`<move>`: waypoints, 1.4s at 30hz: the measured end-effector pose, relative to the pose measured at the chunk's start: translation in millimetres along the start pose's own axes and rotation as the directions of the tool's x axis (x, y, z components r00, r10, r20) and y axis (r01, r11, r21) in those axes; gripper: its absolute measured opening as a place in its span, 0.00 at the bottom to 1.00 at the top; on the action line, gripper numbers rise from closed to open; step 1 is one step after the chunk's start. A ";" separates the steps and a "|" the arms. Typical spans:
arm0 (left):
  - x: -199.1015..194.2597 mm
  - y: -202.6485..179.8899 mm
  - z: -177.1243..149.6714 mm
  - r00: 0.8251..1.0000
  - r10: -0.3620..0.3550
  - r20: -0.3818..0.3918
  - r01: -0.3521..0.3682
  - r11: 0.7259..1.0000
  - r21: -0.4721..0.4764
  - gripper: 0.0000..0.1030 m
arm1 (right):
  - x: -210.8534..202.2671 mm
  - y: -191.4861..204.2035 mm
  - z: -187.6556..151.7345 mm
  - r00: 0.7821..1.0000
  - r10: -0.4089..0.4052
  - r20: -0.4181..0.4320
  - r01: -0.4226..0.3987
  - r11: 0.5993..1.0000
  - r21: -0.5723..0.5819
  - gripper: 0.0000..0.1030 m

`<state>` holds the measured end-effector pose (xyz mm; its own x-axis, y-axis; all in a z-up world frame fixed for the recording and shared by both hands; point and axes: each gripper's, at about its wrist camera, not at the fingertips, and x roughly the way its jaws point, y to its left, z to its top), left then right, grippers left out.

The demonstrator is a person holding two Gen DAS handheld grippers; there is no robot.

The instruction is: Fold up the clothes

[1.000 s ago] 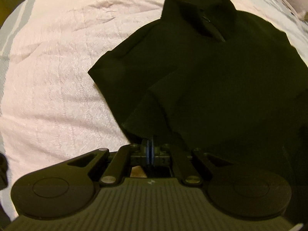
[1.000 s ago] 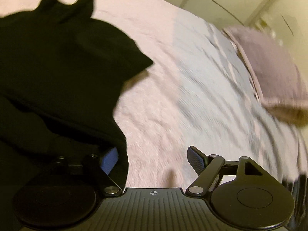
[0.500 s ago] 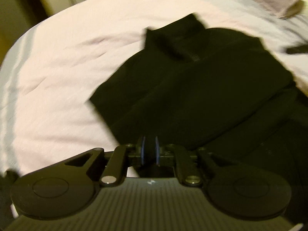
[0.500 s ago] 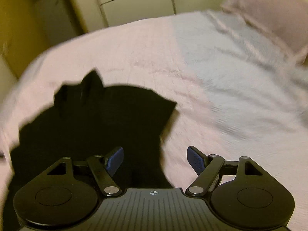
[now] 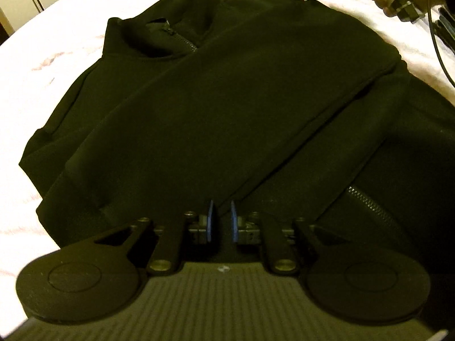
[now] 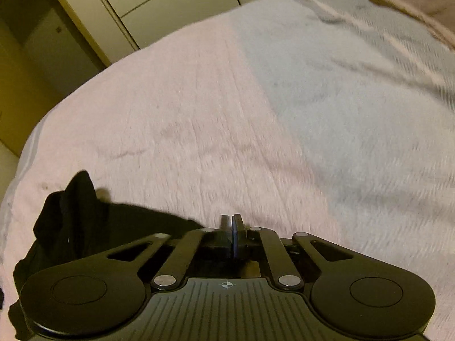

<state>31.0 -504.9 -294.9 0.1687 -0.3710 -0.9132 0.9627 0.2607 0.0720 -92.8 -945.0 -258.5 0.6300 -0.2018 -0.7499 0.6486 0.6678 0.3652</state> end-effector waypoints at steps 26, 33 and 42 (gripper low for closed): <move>-119.6 56.5 -84.1 0.995 0.093 -0.026 -0.096 0.926 -0.364 0.20 | -209.9 73.7 -189.1 0.967 -0.230 -0.114 0.200 0.953 -0.228 0.62; -160.2 17.5 -98.9 0.997 0.071 -0.006 -0.070 0.955 -0.288 0.40 | -272.5 134.5 -229.7 0.945 -0.307 -0.109 0.260 0.912 -0.318 0.71; -216.4 -26.2 -99.0 0.992 0.127 -0.009 -0.124 0.956 -0.267 0.76 | -311.9 181.3 -234.1 0.936 -0.318 -0.150 0.230 0.876 -0.424 0.74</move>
<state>-51.7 -343.2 -138.9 0.2876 -0.3273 -0.9001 0.8426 0.5332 0.0754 -271.7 -593.3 -87.5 0.3194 -0.2936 -0.9010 0.5319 0.8424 -0.0860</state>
